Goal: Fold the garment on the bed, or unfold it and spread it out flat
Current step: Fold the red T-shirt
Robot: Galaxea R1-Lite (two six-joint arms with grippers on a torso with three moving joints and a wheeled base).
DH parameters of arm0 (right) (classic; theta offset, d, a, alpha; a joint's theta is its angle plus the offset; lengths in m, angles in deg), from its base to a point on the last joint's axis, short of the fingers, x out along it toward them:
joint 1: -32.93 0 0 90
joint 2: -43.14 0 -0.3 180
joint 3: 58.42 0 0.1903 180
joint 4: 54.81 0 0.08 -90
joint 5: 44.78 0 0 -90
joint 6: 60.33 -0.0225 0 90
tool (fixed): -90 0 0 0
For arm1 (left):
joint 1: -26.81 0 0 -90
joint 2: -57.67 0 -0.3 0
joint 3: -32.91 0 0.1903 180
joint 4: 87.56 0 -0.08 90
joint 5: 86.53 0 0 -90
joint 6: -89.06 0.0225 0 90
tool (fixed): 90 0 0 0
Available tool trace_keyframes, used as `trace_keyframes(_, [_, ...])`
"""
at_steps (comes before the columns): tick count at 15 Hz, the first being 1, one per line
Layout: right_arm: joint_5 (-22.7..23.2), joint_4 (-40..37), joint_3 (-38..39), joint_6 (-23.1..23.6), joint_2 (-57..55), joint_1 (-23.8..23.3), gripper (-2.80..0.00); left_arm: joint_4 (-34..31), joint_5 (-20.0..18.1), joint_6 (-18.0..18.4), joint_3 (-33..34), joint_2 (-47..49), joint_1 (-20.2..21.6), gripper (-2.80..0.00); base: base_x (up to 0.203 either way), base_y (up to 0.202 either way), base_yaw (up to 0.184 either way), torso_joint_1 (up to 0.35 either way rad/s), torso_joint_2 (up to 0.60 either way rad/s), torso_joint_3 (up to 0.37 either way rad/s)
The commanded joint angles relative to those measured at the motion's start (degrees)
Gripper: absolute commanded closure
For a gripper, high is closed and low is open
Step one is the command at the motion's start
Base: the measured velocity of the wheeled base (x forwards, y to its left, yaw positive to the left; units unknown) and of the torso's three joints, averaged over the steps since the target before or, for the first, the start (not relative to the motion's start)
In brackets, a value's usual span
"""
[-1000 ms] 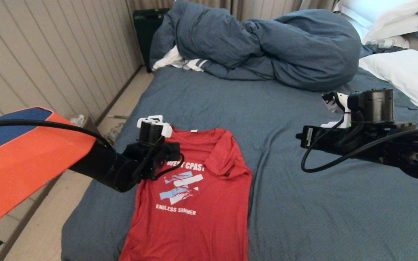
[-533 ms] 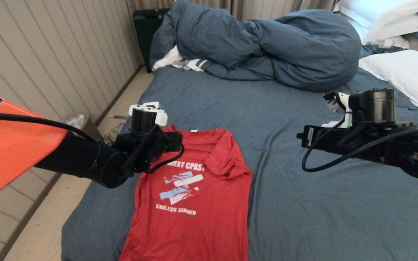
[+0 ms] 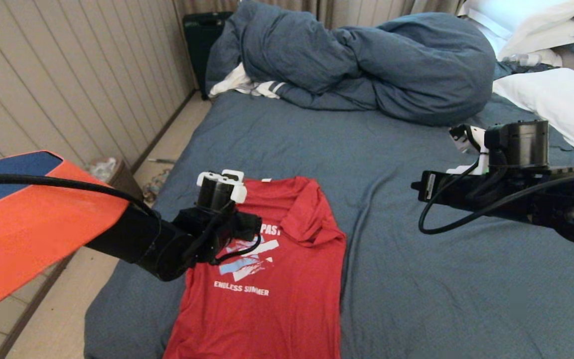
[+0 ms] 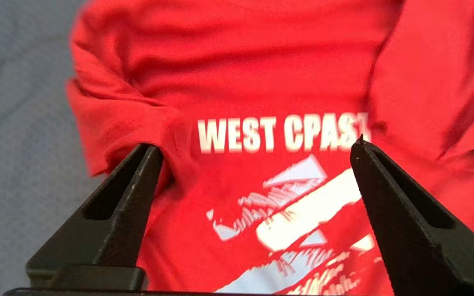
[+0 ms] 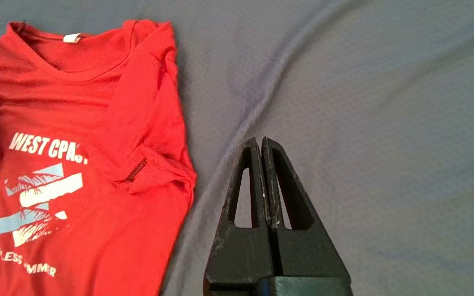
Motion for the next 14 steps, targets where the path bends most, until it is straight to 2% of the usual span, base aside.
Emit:
trace_keyframes(1, [0.0,0.1,0.0,0.0,0.0,-0.1,0.00,0.2,0.2,0.0,-0.6,1.7,0.0,-2.80,0.000,0.000,0.000,0.000,0.00,0.000])
trace_keyframes(7, [0.0,0.1,0.0,-0.1,-0.2,-0.1,0.00,-0.6,0.4,0.1,-0.7,2.0,-0.2,-2.80,0.000,0.000,0.000,0.000,0.00,0.000])
trace_keyframes(12, [0.1,0.2,0.4,-0.1,-0.2,-0.2,0.00,-7.7,0.0,-0.2,3.1,-1.2,-5.0,-2.80,0.000,0.000,0.000,0.000,0.00,0.000])
trace_keyframes(14, [0.8,0.2,0.7,0.0,-0.2,-0.7,0.00,-8.2,-0.1,-0.4,5.0,-1.2,-6.6,-2.80,0.000,0.000,0.000,0.000,0.00,0.000])
